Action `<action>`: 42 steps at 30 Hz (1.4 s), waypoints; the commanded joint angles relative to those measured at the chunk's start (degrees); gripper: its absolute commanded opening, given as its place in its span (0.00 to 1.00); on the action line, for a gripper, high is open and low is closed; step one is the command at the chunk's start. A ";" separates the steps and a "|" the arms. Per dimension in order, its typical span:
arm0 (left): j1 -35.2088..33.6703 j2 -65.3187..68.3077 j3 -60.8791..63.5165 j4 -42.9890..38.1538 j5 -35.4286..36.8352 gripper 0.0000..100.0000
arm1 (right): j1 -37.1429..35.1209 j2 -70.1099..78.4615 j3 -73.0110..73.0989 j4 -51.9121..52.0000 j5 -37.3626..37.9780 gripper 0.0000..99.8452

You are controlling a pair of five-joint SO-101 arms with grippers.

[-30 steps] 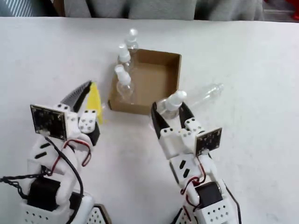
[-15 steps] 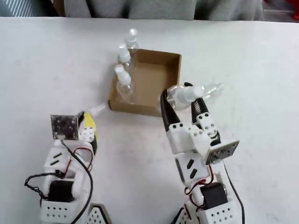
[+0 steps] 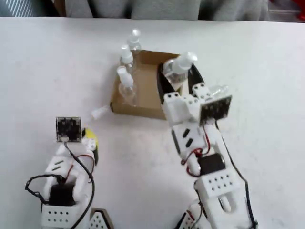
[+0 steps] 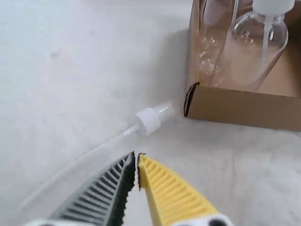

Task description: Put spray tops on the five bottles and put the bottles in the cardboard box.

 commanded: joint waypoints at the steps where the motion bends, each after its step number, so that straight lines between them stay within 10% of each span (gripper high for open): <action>1: -0.57 -0.66 -0.09 3.43 -0.35 0.03 | 0.48 11.12 -6.86 -6.02 0.62 0.02; 9: -0.57 -0.48 -0.09 5.01 -10.81 0.02 | 2.68 31.78 -15.74 -14.55 0.62 0.02; 42: -0.57 -0.48 -0.09 4.57 -11.25 0.03 | 9.71 93.41 -64.09 -16.66 0.70 0.02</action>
